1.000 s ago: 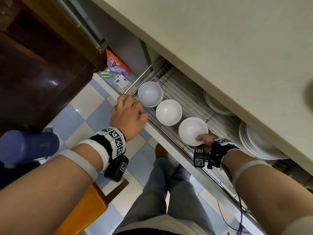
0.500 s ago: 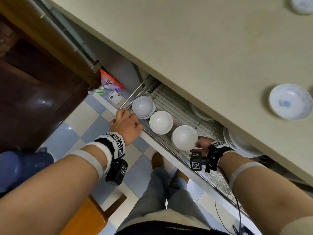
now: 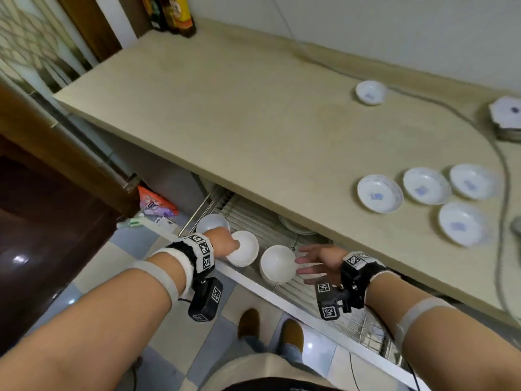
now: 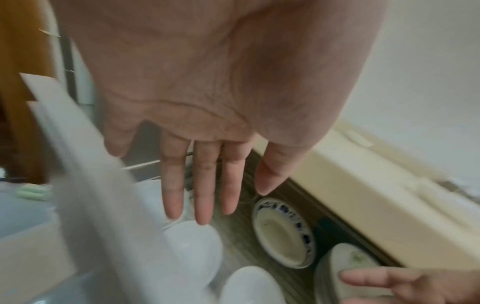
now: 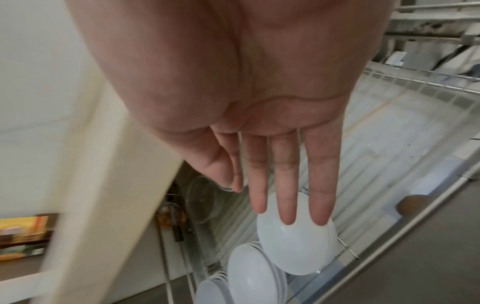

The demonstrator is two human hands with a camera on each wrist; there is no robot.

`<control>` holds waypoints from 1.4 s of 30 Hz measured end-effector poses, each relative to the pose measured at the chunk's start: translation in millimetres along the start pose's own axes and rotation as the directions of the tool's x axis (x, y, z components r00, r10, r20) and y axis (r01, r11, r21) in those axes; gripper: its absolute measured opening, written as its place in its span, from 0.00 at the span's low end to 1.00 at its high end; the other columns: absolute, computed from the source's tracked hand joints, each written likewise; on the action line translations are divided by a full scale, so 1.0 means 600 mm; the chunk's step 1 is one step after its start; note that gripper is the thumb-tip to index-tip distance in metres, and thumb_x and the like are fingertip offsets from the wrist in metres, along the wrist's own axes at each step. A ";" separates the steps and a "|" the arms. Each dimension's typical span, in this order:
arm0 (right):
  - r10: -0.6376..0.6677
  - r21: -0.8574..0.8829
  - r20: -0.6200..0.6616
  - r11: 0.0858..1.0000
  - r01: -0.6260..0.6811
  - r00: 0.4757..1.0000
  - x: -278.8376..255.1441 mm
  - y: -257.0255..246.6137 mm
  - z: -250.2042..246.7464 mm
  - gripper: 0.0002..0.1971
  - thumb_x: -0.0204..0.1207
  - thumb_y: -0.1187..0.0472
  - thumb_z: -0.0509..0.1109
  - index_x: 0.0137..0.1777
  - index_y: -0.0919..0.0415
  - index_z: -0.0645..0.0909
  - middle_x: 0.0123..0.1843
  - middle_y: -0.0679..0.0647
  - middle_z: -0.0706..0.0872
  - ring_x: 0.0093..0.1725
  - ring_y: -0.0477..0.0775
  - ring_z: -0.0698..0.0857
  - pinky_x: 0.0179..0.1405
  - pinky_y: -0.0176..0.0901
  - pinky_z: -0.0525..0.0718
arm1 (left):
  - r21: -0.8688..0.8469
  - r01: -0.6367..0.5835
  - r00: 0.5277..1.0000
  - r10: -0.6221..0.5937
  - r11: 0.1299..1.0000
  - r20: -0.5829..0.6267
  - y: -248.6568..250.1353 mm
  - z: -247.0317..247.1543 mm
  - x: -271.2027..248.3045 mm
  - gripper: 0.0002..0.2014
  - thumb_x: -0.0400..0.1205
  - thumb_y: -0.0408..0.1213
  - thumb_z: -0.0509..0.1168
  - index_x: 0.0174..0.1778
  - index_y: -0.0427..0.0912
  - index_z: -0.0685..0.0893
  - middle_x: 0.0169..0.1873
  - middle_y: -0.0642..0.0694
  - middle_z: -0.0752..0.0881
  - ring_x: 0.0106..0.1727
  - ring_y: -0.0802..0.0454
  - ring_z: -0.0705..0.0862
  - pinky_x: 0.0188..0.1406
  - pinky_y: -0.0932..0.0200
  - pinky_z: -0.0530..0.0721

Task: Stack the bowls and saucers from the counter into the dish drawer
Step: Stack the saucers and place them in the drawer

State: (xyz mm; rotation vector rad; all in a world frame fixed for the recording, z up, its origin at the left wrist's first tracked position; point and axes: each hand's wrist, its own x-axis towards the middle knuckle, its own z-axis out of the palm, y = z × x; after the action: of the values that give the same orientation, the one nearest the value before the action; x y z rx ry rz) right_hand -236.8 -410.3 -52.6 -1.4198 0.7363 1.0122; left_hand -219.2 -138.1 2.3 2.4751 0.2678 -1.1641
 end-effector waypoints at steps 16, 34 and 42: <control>-0.107 0.341 -0.773 0.761 0.552 0.625 -0.231 0.011 -0.252 0.09 0.82 0.68 0.63 0.61 0.66 0.76 0.54 0.64 0.81 0.40 0.61 0.88 0.36 0.49 0.90 | -0.597 -0.262 0.919 0.384 0.758 0.085 0.411 -0.023 0.035 0.21 0.84 0.35 0.67 0.73 0.40 0.71 0.55 0.36 0.81 0.49 0.34 0.90 0.47 0.48 0.89; -0.150 0.152 -0.823 0.871 0.468 0.548 -0.212 -0.044 -0.444 0.11 0.78 0.69 0.58 0.59 0.61 0.71 0.35 0.63 0.86 0.29 0.67 0.89 0.34 0.58 0.93 | -0.513 -0.319 0.946 0.238 0.797 -0.218 0.533 -0.044 0.117 0.05 0.81 0.21 0.64 0.44 0.35 0.78 0.36 0.26 0.87 0.21 0.43 0.90 0.23 0.51 0.91; -0.057 0.220 -0.837 0.876 0.430 0.543 -0.190 -0.141 -0.472 0.13 0.76 0.71 0.56 0.60 0.61 0.68 0.40 0.64 0.84 0.32 0.65 0.91 0.44 0.67 0.92 | -0.591 -0.404 0.911 0.246 0.698 -0.332 0.648 -0.161 0.207 0.05 0.83 0.22 0.63 0.52 0.32 0.78 0.40 0.24 0.86 0.16 0.48 0.88 0.16 0.59 0.87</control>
State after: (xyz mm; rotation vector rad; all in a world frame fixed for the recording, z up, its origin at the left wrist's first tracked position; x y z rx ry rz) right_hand -164.9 -693.5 69.4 -1.5276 1.2787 -0.1299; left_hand 56.0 -448.1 65.6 1.9077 0.2282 -0.5000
